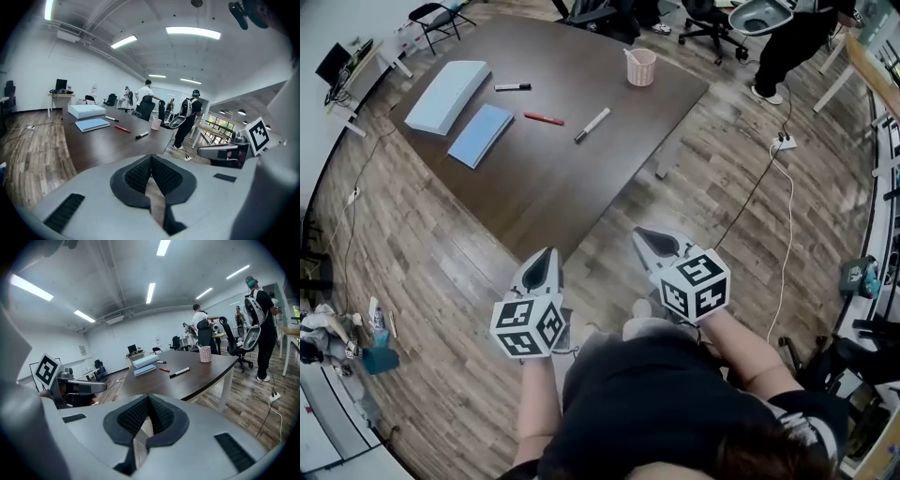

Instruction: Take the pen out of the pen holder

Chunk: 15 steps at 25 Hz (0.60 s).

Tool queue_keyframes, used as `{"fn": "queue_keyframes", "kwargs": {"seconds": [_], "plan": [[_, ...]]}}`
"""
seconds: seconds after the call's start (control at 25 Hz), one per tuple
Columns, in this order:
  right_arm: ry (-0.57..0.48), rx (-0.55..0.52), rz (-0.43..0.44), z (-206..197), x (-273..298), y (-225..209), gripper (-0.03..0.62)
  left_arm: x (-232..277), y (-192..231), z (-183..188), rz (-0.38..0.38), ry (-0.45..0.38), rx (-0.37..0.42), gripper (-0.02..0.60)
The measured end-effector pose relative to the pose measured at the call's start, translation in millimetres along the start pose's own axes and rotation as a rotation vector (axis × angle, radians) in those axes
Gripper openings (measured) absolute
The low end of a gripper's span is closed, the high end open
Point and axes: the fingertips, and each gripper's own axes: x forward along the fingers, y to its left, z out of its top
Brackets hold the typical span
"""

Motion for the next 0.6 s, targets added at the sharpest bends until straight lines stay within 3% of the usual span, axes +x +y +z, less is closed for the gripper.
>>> {"fn": "queue_keyframes", "kwargs": {"seconds": [0.32,0.6], "plan": [[0.018,-0.016,0.097,5.2,10.0,-23.3,0.018,11.7,-11.8,0.7,0.087,0.027,-0.009,0.028],[0.009,-0.031,0.160,14.9,42.4,2.3,0.018,-4.8,23.2,7.5,0.142,0.009,-0.030,0.028]]}}
